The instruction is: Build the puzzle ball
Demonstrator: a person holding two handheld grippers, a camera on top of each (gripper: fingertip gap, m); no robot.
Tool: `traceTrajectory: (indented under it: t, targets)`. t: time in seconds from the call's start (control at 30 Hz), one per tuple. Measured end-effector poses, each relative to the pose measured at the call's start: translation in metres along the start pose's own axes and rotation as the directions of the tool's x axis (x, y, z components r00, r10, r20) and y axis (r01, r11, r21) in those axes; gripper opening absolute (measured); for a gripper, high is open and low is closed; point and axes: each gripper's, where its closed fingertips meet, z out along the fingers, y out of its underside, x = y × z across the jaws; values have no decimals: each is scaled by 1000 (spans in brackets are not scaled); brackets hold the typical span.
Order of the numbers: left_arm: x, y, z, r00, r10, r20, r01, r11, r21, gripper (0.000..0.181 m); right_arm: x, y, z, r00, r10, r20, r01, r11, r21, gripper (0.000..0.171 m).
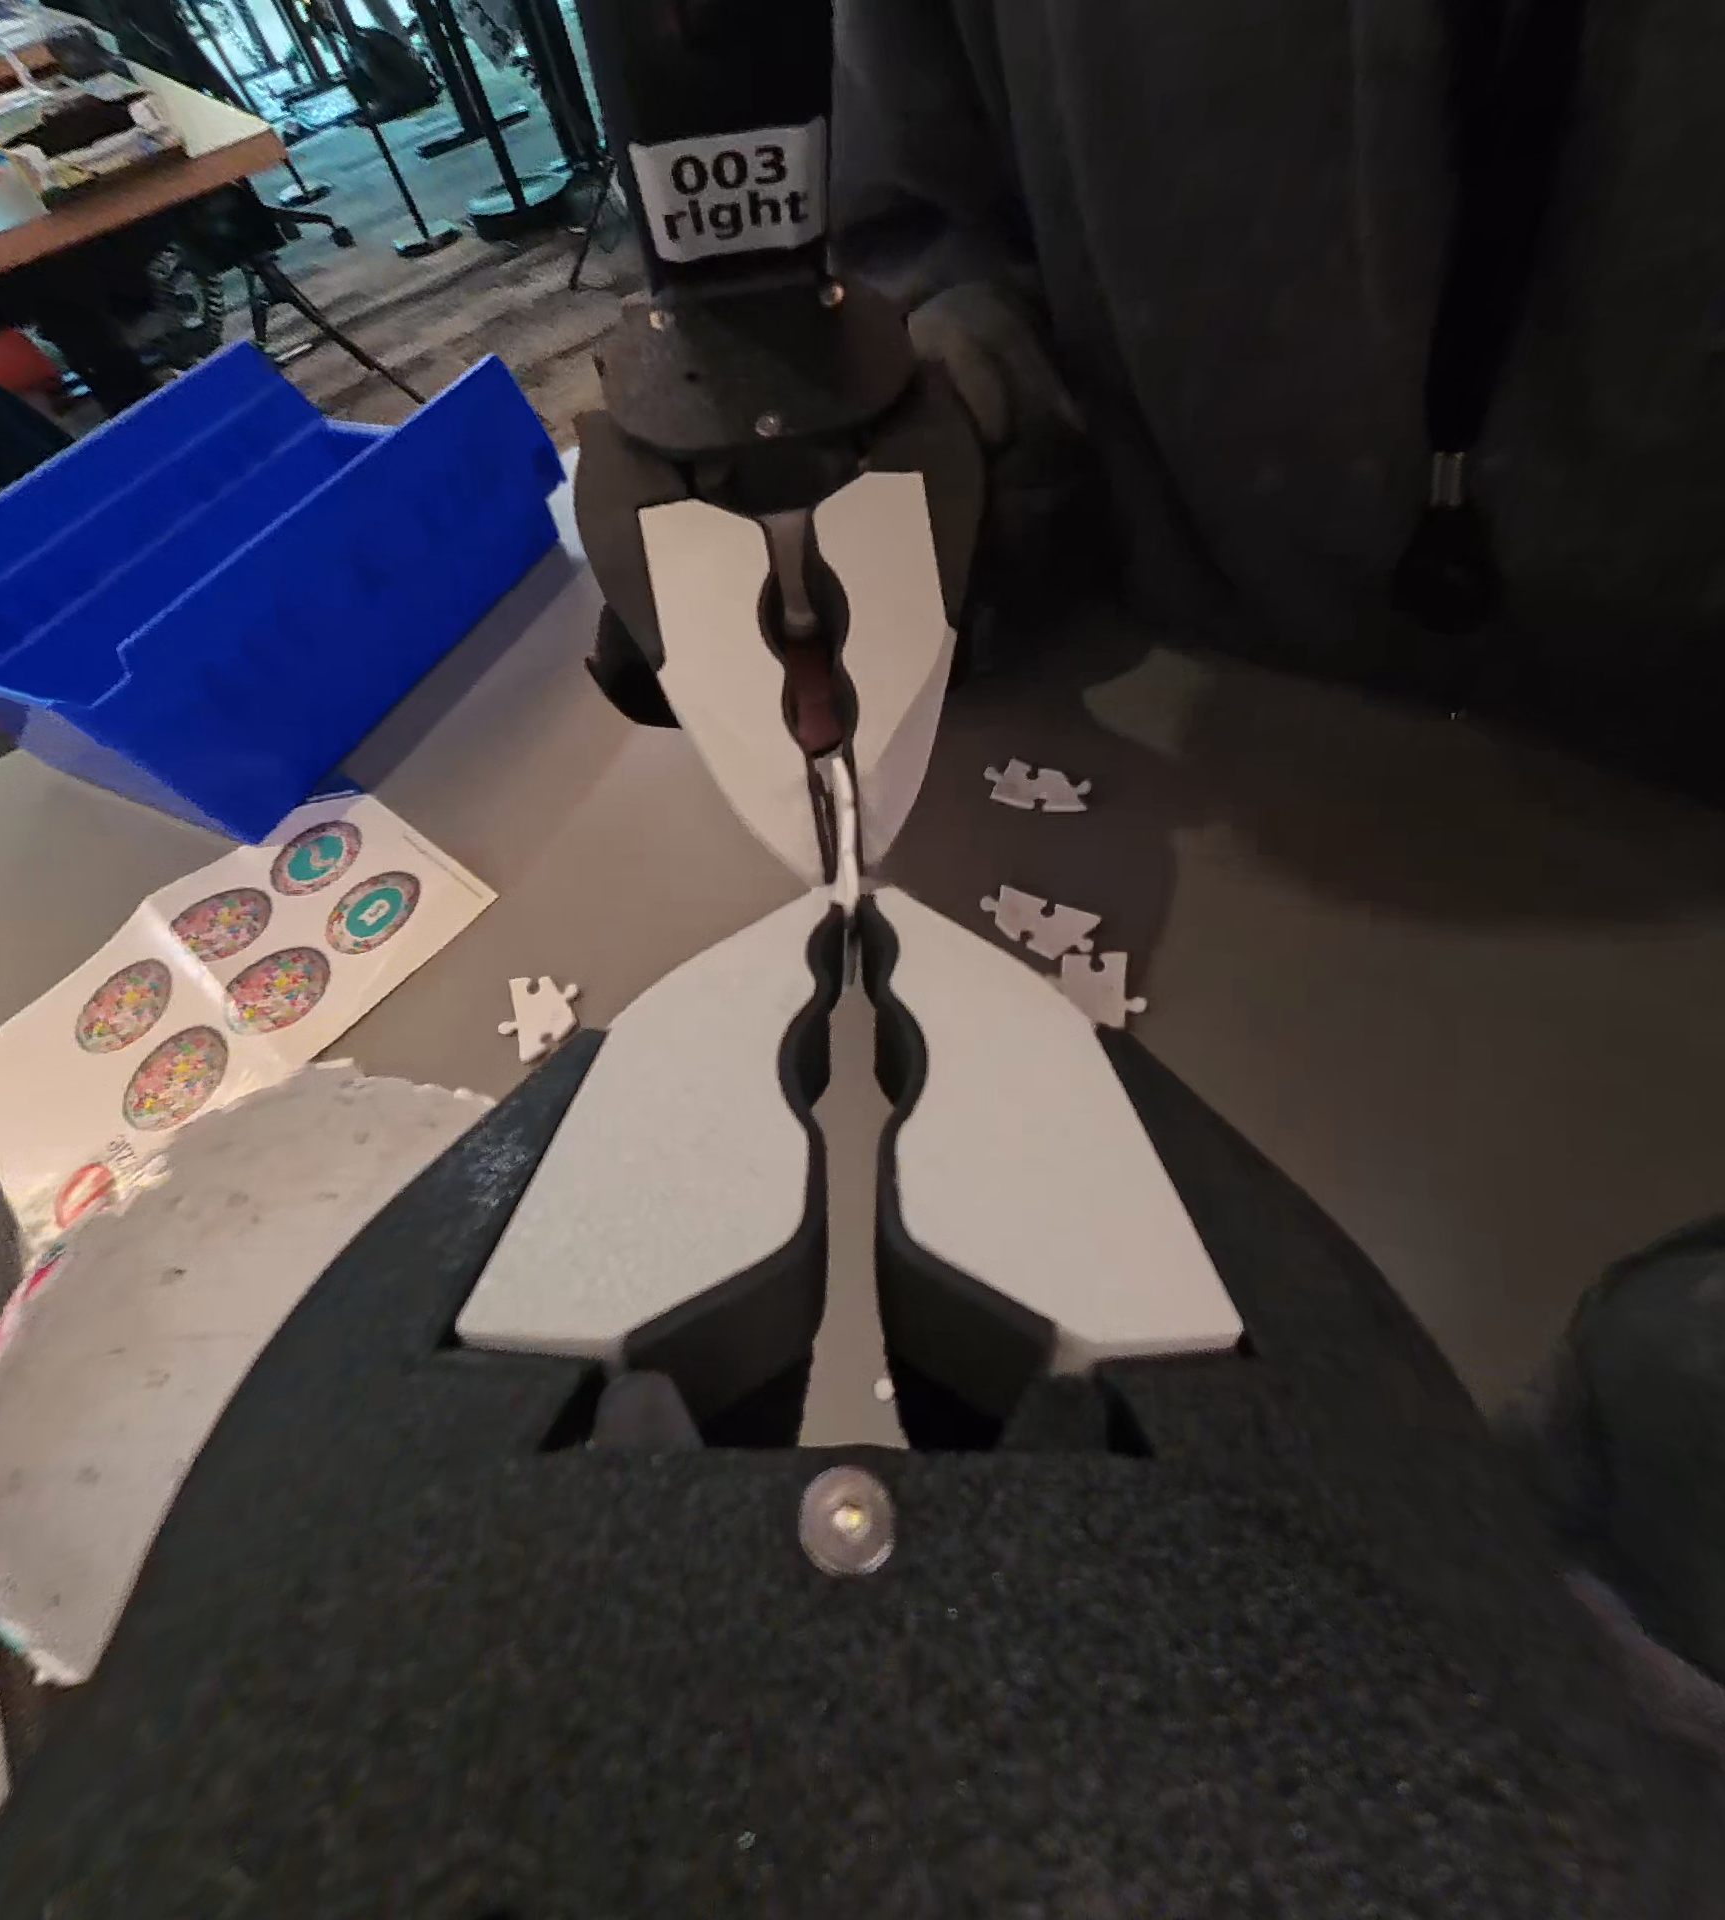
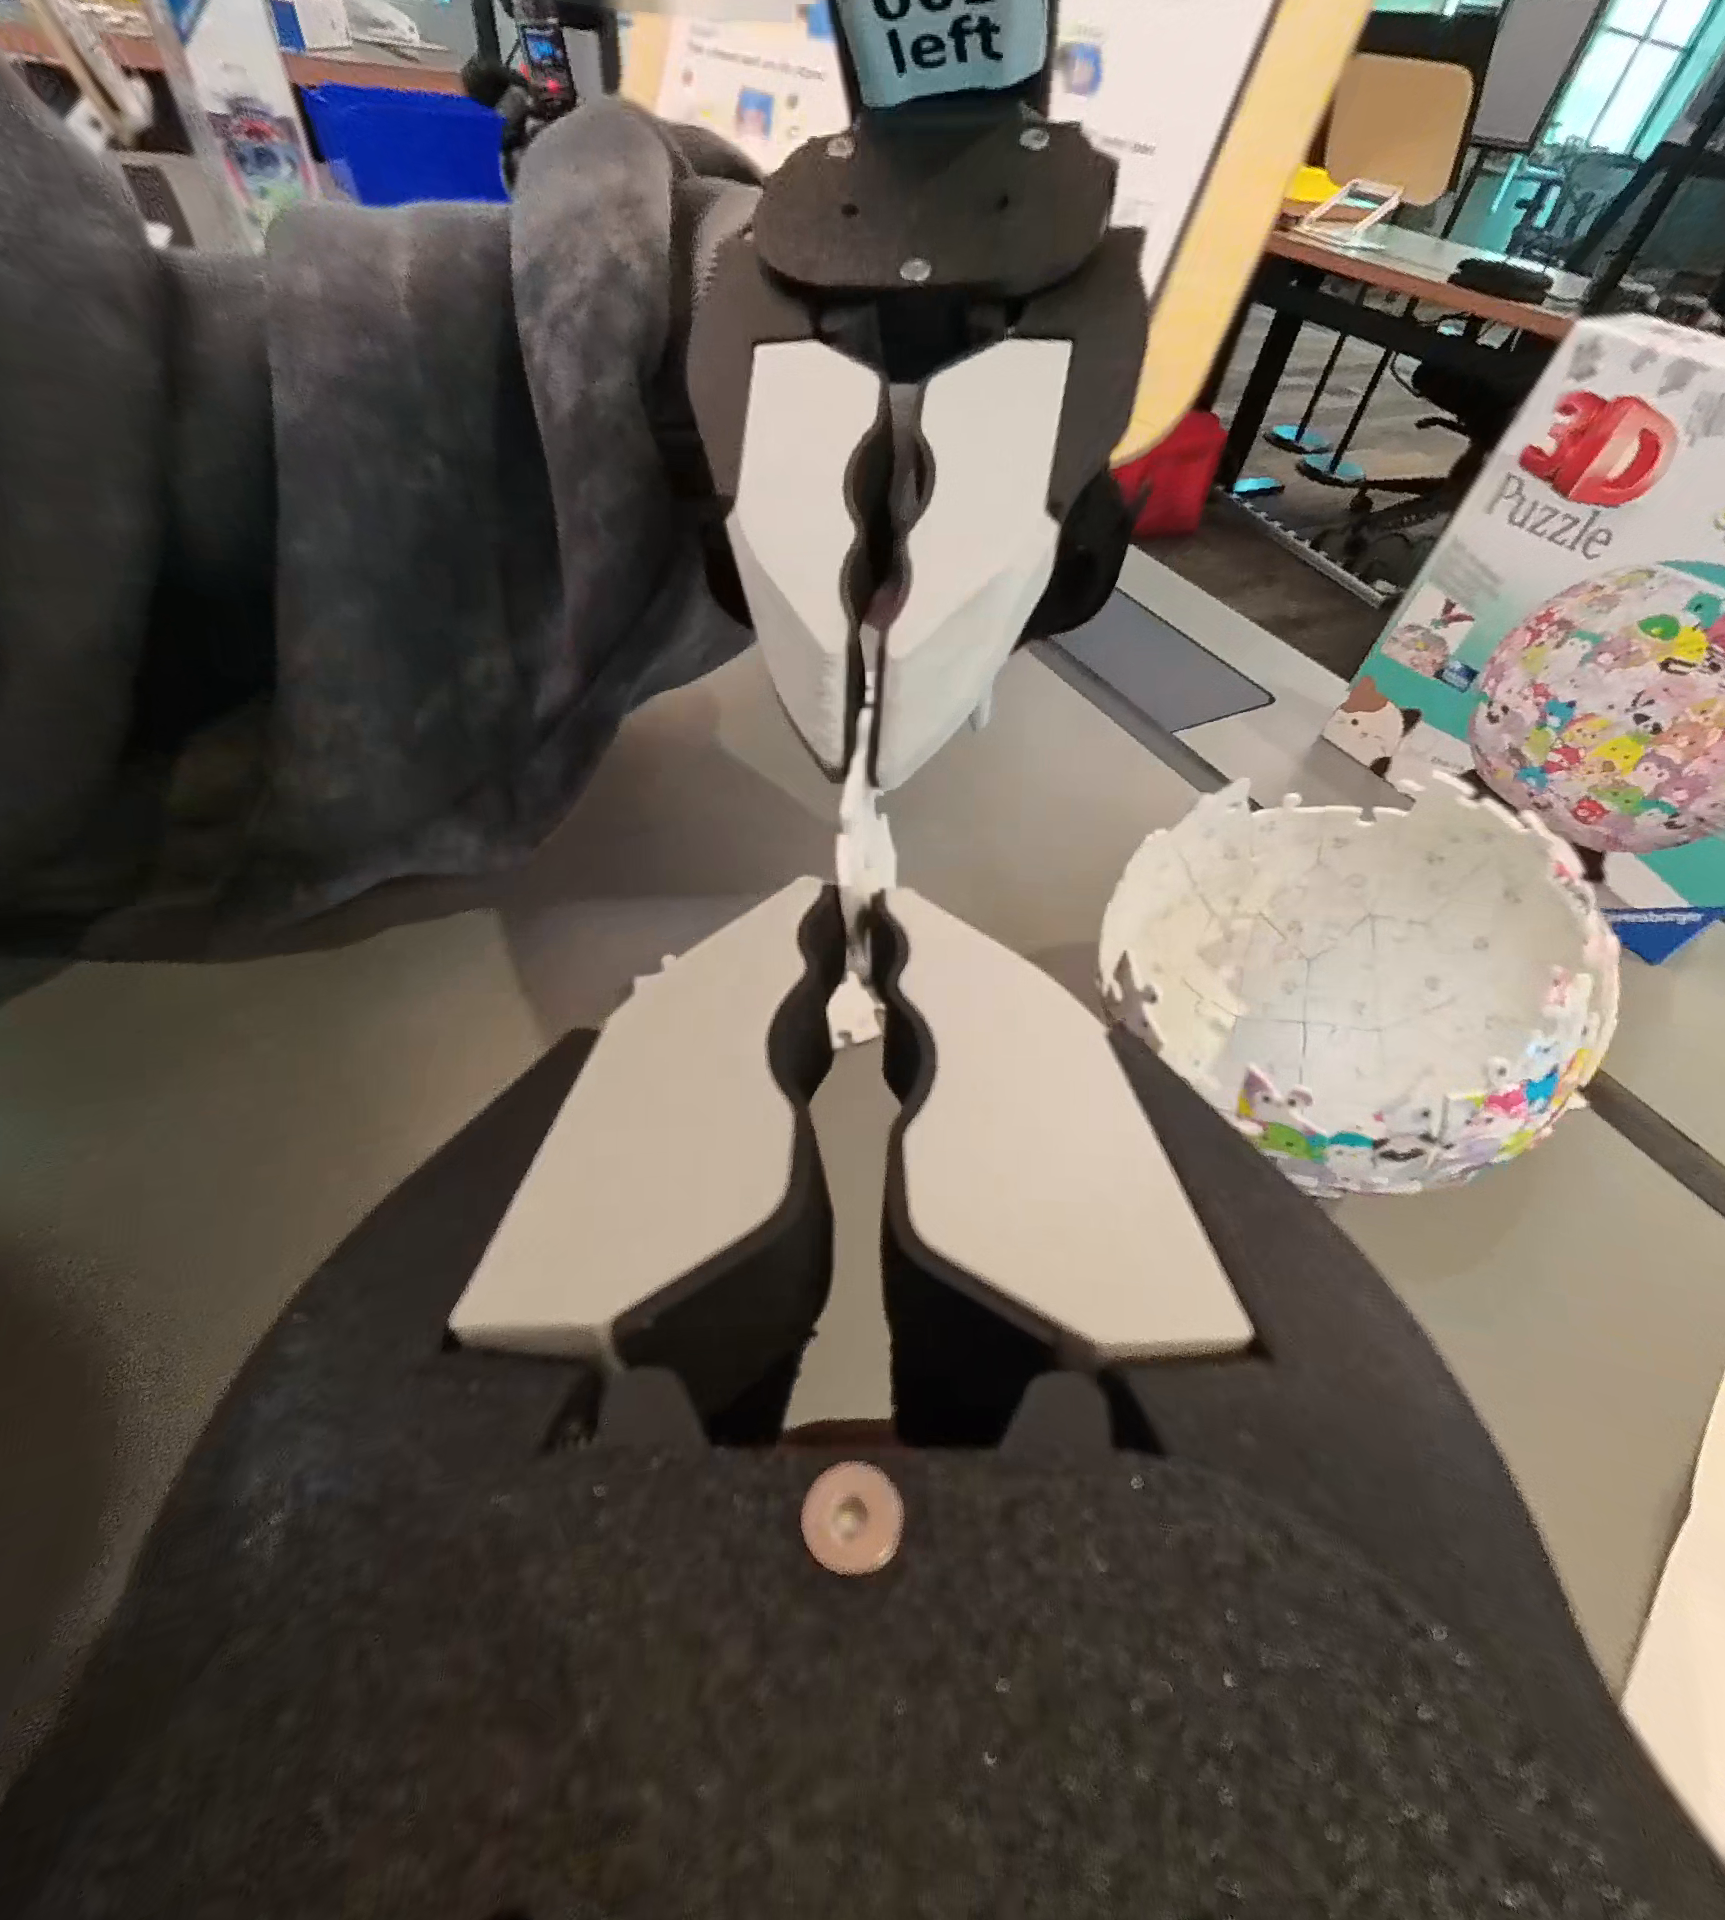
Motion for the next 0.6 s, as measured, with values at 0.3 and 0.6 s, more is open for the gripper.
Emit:
traceTrajectory:
  t: [0.3, 0.6]
  targets:
    - [35, -24, 7, 999, -31, -38, 32, 999, 28, 2, -37, -13, -13, 984, -115, 137, 113, 993, 28, 4]
    - [55, -39, 15, 999, -26, -38, 27, 999, 40, 2, -56, -14, -21, 959, -235, 157, 236, 972, 14, 6]
